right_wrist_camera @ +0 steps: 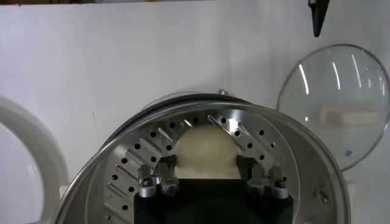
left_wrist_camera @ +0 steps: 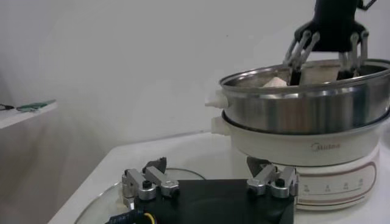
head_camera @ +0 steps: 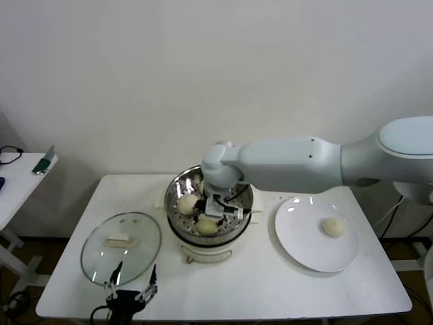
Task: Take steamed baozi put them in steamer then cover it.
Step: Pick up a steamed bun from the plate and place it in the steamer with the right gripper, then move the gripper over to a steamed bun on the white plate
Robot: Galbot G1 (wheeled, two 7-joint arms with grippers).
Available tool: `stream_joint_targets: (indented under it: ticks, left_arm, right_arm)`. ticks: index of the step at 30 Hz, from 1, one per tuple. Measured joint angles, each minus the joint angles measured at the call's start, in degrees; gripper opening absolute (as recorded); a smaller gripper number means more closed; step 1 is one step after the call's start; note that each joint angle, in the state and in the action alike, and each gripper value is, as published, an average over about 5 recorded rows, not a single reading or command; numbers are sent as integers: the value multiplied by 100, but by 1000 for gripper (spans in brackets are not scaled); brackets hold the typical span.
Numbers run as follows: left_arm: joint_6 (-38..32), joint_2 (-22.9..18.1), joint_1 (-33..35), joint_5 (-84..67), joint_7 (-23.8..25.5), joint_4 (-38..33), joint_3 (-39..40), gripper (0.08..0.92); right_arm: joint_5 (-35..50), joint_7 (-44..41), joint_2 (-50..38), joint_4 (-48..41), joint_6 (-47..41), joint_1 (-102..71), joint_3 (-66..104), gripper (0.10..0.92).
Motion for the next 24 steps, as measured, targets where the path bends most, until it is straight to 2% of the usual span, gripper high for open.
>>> stream_joint_targets:
  ticks: [7, 16, 24]
  left_arm:
    - [1, -6, 2, 3, -2, -19, 12, 823]
    - [6, -12, -5, 30, 5, -26, 43, 823]
    - [28, -9, -78, 19, 35, -26, 46, 823]
  right_arm:
    - [66, 68, -68, -86, 93, 38, 36, 815]
    - [1103, -338, -589, -296, 105, 837, -174, 823]
    - [2211, -625, -1742, -606, -442, 1511, -893, 823]
